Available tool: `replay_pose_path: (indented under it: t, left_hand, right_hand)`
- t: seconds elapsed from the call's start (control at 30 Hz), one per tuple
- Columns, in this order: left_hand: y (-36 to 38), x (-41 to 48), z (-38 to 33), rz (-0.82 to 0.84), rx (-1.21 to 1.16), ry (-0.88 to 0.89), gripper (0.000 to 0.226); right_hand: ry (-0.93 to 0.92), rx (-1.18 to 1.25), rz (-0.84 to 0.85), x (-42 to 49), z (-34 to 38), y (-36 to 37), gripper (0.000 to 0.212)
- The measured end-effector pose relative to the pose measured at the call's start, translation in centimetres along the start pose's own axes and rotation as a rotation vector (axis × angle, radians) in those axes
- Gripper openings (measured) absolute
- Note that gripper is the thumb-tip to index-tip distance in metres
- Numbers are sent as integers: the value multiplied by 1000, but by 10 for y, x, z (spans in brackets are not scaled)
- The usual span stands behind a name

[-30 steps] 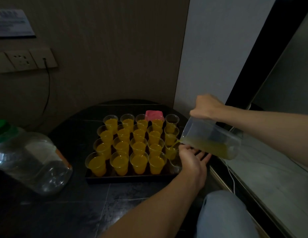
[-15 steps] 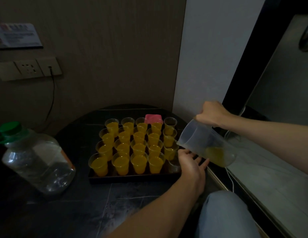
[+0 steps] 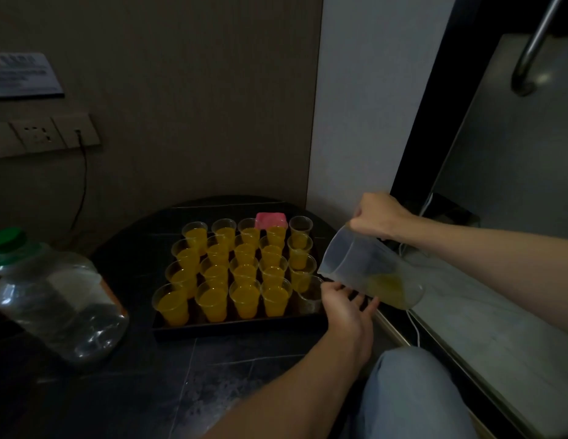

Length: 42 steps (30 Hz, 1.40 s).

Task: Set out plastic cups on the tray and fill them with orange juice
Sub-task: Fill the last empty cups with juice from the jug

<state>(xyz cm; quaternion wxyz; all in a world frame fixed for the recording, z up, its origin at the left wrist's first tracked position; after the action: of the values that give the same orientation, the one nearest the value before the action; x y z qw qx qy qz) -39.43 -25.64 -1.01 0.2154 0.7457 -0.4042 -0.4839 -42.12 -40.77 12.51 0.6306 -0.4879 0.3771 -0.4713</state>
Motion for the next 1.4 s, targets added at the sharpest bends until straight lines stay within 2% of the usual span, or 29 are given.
replay_pose_path:
  t: [0.1,0.37,0.57,0.97,1.13,1.4]
  left_hand:
    - [-2,0,4,-2,-7,-3,27]
    - [-4,-3,6,17,13,-18,41]
    - [-5,1,8,22,7,-23,35]
    - [-8,3,8,16,0,-21,41]
    - [-9,6,9,21,-28,-38,44]
    - [-7,6,6,22,-58,-30,43]
  right_hand:
    - [-1,5,-1,-1,-2,3,28]
    - [4,6,-2,2,-1,4,24]
    - [-26,-48,27,6,5,9,24]
    - [-73,-151,52,10,19,14,28]
    - [-80,-171,63,16,24,12,22]
    - [-110,-214,72,21,33,14,30]
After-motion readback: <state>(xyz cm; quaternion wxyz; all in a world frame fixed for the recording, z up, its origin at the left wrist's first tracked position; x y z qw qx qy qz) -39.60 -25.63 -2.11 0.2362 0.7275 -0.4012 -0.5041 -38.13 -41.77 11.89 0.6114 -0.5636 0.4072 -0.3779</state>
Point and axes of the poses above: each hand's wrist, its own x-axis towards the middle knuckle, its own y-axis out of the palm, z = x × y, the point moved 8 cm from there along x, towards the middle knuckle, and after that the axes turned 4 degrees about y, right-handed, at the moved point
